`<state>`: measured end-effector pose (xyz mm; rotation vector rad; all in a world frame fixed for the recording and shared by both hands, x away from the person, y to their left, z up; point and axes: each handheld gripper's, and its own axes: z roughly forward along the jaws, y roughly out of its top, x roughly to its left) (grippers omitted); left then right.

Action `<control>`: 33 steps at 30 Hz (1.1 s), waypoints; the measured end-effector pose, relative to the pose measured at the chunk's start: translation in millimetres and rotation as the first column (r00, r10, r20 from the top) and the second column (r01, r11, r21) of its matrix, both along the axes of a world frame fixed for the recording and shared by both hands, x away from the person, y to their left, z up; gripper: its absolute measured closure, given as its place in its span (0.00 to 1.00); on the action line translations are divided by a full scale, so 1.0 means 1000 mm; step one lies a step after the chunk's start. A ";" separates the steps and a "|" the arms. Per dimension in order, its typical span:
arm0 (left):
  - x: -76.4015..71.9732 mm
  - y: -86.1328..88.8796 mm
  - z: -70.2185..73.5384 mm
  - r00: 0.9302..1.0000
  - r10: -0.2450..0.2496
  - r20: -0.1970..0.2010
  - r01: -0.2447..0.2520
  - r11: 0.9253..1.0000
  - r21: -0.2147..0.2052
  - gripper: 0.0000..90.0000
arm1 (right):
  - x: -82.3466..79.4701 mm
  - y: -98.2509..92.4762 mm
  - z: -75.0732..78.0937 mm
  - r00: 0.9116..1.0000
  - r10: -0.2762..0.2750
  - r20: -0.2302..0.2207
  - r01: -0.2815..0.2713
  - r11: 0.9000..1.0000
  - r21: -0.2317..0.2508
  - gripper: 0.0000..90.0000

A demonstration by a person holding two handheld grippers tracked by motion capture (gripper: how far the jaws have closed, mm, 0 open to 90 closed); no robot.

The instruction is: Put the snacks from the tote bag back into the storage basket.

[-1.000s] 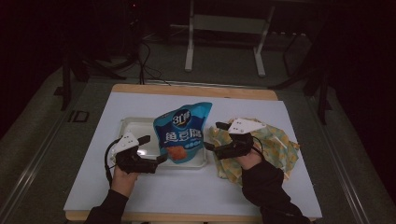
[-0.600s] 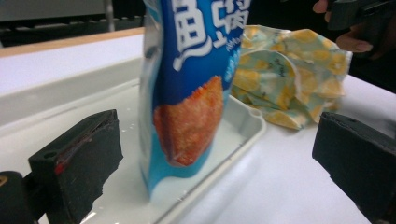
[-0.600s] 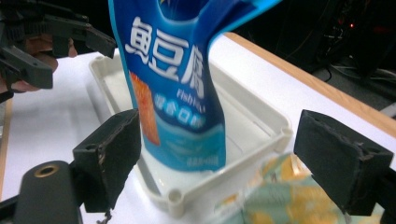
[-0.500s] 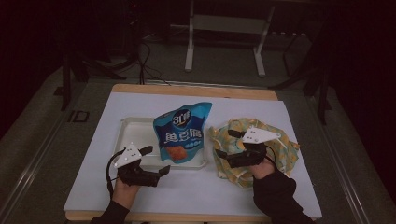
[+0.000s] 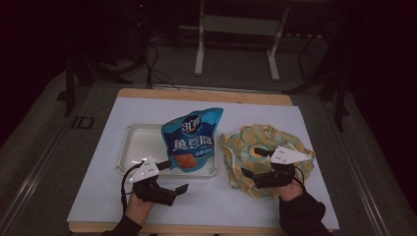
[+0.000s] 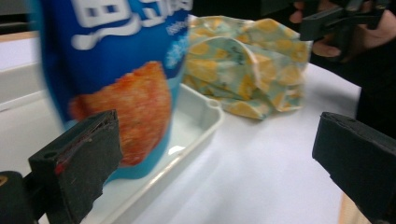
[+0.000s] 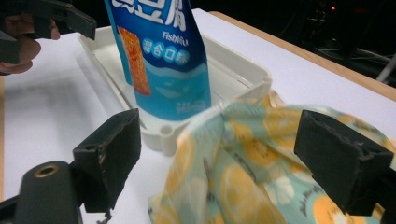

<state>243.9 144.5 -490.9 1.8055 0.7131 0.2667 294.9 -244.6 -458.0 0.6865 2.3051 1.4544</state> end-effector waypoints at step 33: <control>0.002 -0.036 -0.011 0.992 -0.122 -0.013 0.123 0.992 0.014 0.02 | -0.038 -0.074 -0.018 0.987 -0.158 -0.013 0.158 0.987 0.006 0.16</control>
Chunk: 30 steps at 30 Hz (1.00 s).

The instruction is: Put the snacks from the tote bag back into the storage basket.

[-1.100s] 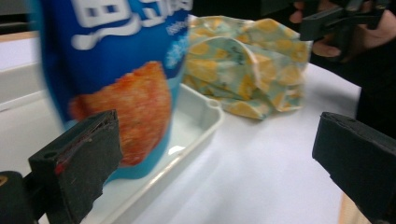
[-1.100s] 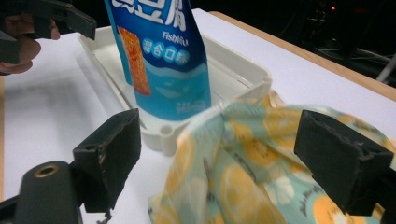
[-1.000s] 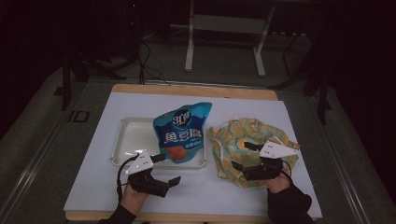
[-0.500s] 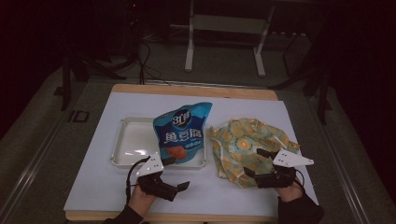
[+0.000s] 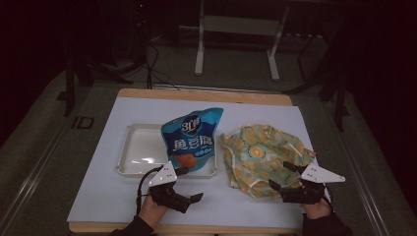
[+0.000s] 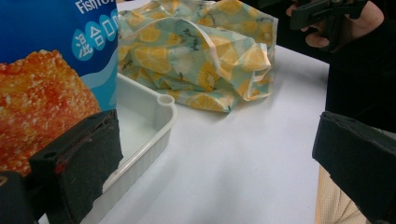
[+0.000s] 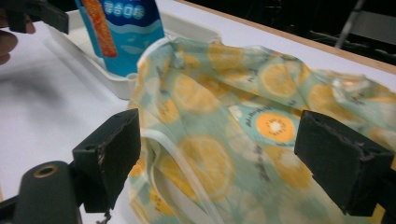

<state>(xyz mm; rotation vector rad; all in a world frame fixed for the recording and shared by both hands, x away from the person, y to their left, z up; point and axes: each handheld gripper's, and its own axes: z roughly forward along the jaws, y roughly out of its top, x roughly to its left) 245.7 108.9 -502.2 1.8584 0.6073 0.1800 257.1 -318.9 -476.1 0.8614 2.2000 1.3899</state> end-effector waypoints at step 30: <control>0.000 -0.004 -0.007 1.000 0.003 0.010 -0.003 1.000 0.019 0.02 | -0.015 -0.032 -0.011 0.984 -0.171 0.050 0.170 0.985 0.024 0.16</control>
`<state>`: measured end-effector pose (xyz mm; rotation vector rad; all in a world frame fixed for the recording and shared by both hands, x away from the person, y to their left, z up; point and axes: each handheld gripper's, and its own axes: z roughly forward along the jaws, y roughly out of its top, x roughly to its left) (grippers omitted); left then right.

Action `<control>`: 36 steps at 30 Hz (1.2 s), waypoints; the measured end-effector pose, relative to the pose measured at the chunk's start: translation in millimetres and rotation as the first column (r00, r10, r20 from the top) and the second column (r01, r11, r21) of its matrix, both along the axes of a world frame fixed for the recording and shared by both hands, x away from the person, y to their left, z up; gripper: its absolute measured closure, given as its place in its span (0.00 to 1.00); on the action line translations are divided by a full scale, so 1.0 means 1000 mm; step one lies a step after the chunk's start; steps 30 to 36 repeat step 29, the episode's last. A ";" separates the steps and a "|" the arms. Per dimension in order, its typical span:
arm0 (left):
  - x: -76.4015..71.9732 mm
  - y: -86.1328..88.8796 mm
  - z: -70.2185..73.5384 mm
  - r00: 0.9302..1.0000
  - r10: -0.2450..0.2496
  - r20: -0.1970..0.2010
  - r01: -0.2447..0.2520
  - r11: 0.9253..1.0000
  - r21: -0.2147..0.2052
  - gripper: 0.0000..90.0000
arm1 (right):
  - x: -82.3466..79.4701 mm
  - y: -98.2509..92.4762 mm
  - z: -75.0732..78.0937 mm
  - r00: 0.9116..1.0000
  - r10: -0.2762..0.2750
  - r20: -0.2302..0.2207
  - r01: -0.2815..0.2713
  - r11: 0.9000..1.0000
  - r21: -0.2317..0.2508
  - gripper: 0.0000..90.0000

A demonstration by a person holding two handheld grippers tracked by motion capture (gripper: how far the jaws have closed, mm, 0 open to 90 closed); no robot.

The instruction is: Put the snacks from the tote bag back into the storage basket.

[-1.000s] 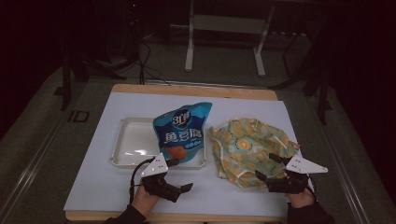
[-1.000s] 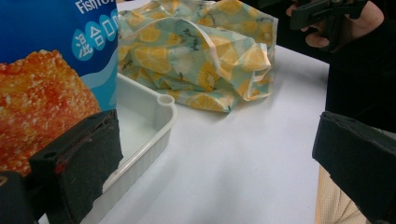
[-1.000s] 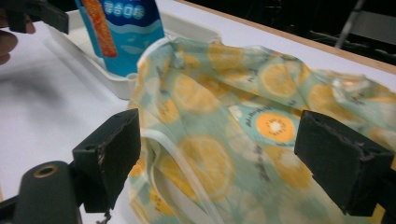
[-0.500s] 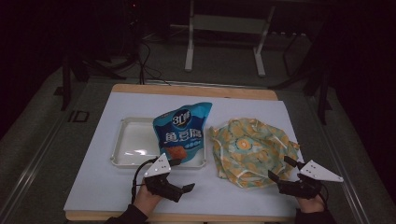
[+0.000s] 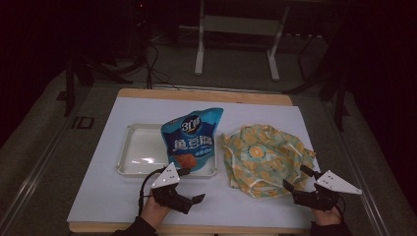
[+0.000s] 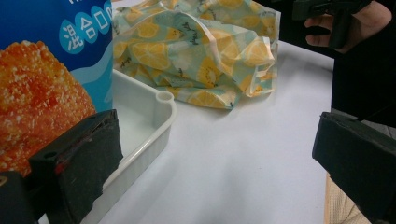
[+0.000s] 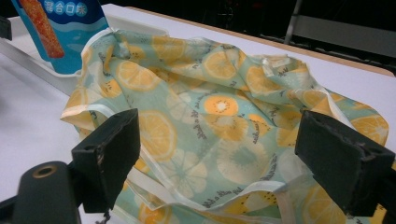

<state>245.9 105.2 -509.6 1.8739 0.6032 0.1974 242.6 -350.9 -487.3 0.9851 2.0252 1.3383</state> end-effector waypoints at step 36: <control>-0.001 0.007 -0.002 1.000 0.015 0.000 -0.015 1.000 -0.017 0.02 | 0.002 0.001 -0.004 1.000 0.020 -0.006 -0.020 1.000 0.007 0.16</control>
